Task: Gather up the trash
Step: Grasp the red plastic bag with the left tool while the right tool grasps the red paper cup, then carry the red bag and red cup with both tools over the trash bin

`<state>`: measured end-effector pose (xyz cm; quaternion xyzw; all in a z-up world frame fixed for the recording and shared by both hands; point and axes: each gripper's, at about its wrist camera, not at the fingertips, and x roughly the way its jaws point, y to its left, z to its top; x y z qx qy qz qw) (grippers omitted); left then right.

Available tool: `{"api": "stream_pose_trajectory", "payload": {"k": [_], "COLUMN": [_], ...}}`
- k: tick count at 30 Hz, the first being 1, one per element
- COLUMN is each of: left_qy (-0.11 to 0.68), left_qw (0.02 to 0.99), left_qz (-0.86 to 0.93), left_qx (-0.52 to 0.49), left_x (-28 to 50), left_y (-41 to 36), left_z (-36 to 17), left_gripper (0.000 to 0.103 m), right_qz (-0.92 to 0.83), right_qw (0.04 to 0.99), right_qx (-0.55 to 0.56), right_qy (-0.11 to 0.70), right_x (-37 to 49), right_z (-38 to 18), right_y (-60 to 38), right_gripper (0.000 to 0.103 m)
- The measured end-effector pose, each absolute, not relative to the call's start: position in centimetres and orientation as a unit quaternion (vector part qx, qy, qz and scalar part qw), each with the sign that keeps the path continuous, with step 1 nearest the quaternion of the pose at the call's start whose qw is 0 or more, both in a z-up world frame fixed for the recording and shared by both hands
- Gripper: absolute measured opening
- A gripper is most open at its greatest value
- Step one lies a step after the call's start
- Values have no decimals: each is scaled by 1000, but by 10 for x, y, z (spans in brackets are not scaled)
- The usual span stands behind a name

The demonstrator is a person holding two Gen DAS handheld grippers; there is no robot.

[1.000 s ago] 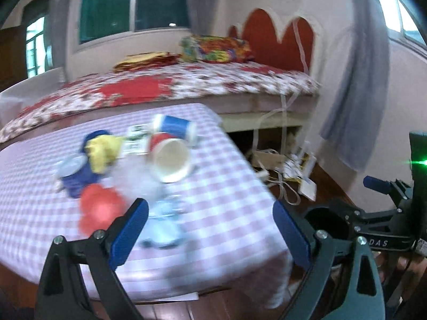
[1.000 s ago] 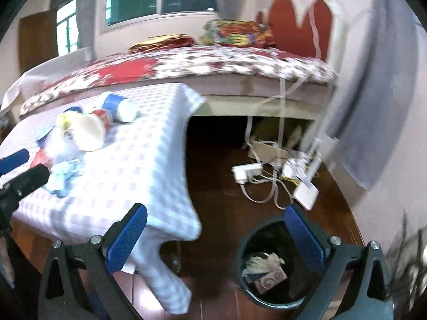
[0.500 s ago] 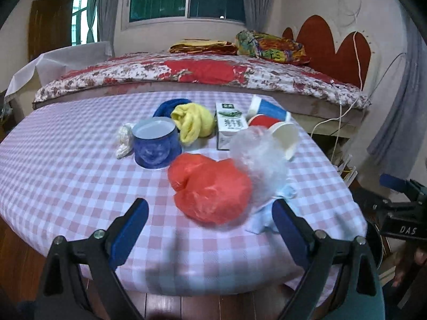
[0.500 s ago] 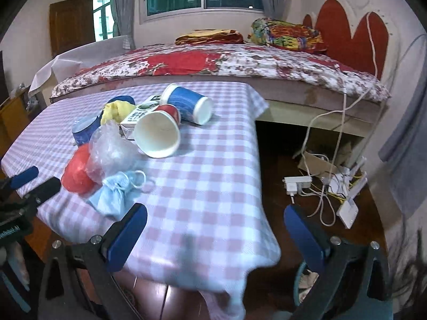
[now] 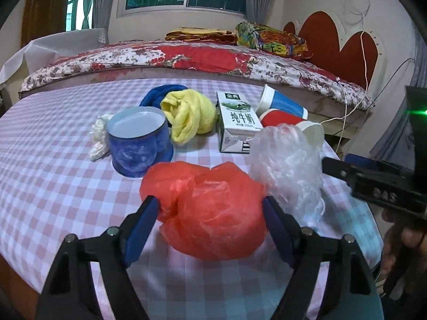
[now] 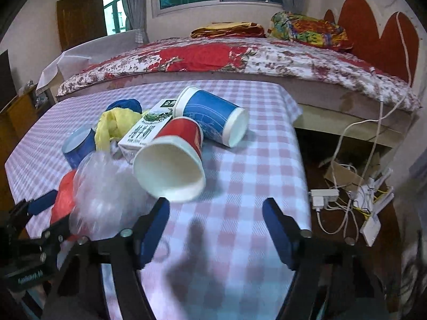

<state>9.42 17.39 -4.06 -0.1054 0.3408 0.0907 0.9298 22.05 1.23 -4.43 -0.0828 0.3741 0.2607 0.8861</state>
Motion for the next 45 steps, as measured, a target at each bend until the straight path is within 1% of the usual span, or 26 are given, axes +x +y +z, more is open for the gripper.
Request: {"api": "stream_pose_trajectory", "payload": {"k": [2,3,4,5,6,7,9,10,13,20,30,36,45], "left_qy": [340,342,342,341,340,339,333,330,317,287,274,270,268], "left_qw": [929,929,928,928,928,929,930,931,935,944,949,953,959], "left_qz": [90,88,85,82,80,77,73,73,79,95,103,91,59], "left_qx": [-111,-114,-119,-125,-128,-130,-136,-137,-135,-129,-113,-100,-72], "left_x": [96,97,99,100,100,100,99,98,93,80,60,52,52], "left_y": [178,180,181,183,185,186,189,190,191,192,184,165,121], "left_z": [-42,-43,-44,-44,-44,-44,-43,-41,-36,-18,2,13,23], "left_gripper": [77,72,67,65,58,50,41,38,36,35,35,35,35], "right_qz": [264,267,269,271,274,276,277,278,278,277,305,305,275], "right_qw": [884,881,880,877,875,874,873,875,880,891,885,890,903], "right_qx": [-83,-82,-82,-82,-80,-78,-75,-71,-69,-64,-61,-58,-43], "right_qy": [377,380,384,387,391,392,394,390,379,355,345,335,327], "right_x": [230,235,239,242,244,244,242,239,231,214,183,162,135], "right_z": [-48,-50,-52,-54,-56,-57,-58,-57,-52,-35,-24,-14,2], "right_y": [20,24,28,31,33,34,34,33,28,12,7,1,-50], "right_gripper": [63,57,48,42,28,16,7,5,3,3,3,3,3]}}
